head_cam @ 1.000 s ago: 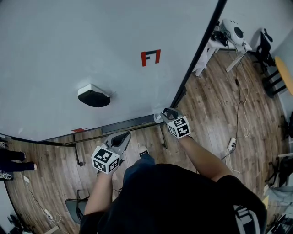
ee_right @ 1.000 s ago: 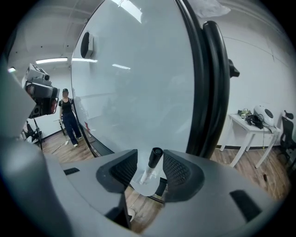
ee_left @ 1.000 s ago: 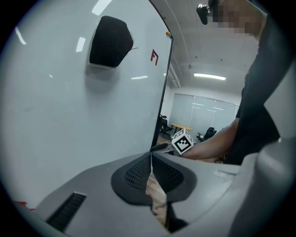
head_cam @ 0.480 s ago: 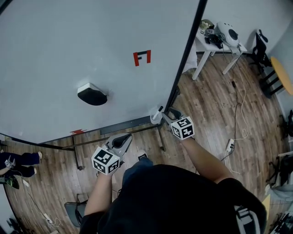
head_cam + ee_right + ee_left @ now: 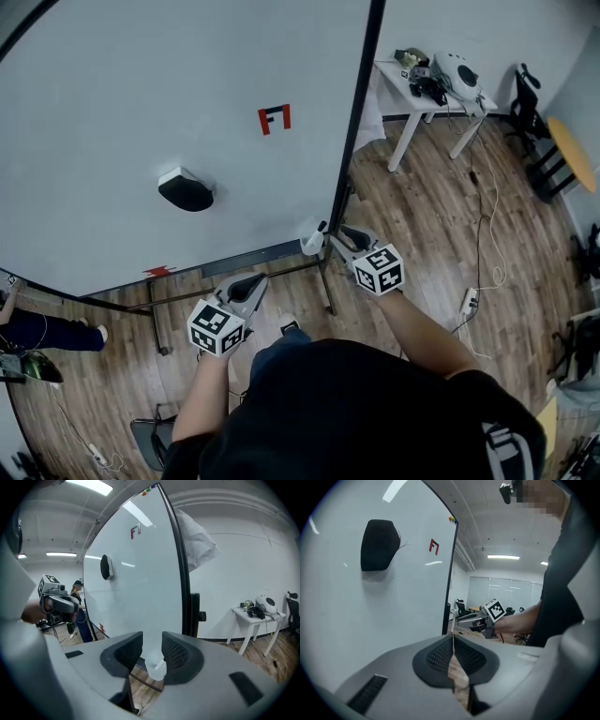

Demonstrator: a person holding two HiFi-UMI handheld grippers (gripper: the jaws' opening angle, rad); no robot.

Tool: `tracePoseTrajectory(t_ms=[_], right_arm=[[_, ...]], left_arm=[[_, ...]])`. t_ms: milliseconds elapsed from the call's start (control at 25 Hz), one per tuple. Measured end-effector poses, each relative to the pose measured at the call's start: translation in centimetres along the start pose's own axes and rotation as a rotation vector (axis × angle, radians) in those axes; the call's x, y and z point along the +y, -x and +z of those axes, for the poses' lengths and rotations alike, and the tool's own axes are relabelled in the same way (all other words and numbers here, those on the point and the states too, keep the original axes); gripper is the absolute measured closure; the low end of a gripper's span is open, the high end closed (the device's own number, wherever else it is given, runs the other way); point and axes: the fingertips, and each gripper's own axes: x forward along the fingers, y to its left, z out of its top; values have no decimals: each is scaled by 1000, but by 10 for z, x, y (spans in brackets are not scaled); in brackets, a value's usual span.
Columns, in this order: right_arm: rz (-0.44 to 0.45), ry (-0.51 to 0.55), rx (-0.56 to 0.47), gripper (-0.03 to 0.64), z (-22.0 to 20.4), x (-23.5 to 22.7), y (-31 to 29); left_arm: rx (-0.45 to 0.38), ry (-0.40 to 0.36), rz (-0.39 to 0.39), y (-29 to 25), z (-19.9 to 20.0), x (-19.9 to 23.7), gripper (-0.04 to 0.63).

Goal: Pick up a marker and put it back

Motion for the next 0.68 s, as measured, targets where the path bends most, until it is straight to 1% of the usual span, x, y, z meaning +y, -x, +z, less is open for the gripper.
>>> tracePoseTrajectory(t_ms=[200,480,680], right_arm=[[22,5,-29,511,9,11,23],[49,17,-34,548,3,24,47],[54,12,-35,572,-2,32,68]], left_arm=[[9,2,20,4,-2,-12,577],[0,17,49,11,-6,-29,577],[-5,24,50,18,-9,-46,577]])
